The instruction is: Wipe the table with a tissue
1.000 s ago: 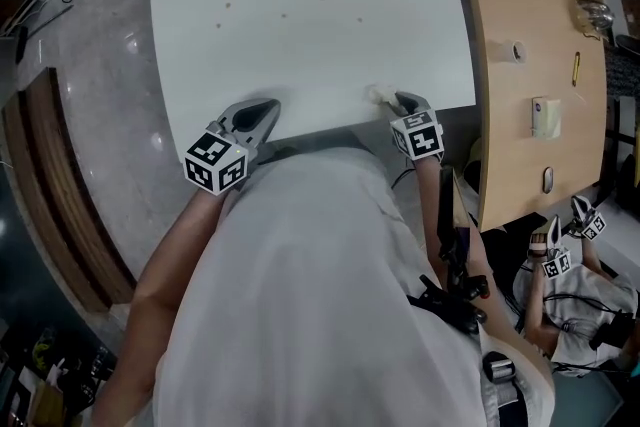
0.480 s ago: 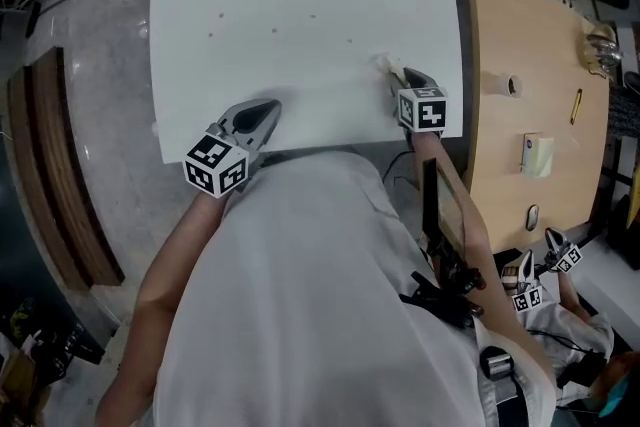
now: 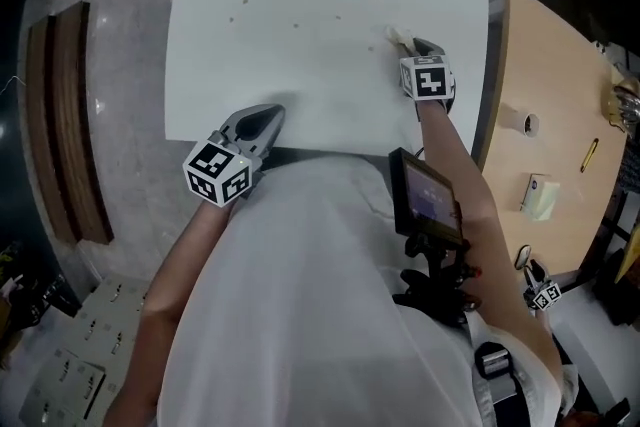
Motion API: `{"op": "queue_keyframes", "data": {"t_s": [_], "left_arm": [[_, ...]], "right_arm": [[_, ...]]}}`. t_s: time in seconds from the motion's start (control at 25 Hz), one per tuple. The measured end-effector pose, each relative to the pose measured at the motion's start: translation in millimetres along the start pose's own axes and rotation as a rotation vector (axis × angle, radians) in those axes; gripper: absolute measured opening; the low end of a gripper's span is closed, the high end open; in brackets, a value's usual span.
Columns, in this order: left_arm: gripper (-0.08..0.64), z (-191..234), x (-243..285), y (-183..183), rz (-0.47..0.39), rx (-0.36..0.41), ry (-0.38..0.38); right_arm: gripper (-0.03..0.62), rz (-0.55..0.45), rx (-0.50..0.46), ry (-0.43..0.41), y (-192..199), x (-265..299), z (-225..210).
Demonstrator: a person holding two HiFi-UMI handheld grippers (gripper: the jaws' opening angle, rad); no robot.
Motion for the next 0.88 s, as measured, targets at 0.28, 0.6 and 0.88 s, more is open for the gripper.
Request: {"op": "queue_keyframes", "data": {"t_s": [0.28, 0.6, 0.88], "left_arm": [[0.008, 0.2, -1.8, 6.9, 0.026, -0.016, -0.028], [0.008, -6.4, 18.9, -11.4, 0.031, 0.027, 0.012], [0.008, -10.7, 29.8, -18.2, 0.033, 0.041, 0.040]], "right_arm": [[0.110, 0.095, -0.306, 0.005, -13.0, 10.5, 44.5], [0.110, 0.139, -0.492, -0.068, -12.8, 17.4, 95.4], [0.126, 0.091, -0.384, -0.165, -11.4, 12.6, 81.3]]}}
Point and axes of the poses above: the fingertips, and each gripper's own axes: x forward along the fingers, z to its left, y out of its underside, the point moved 10 cm from there along -x, backward along the fingers, and after that the axes turned 13 degrees about -y, right-handed, at the moved point
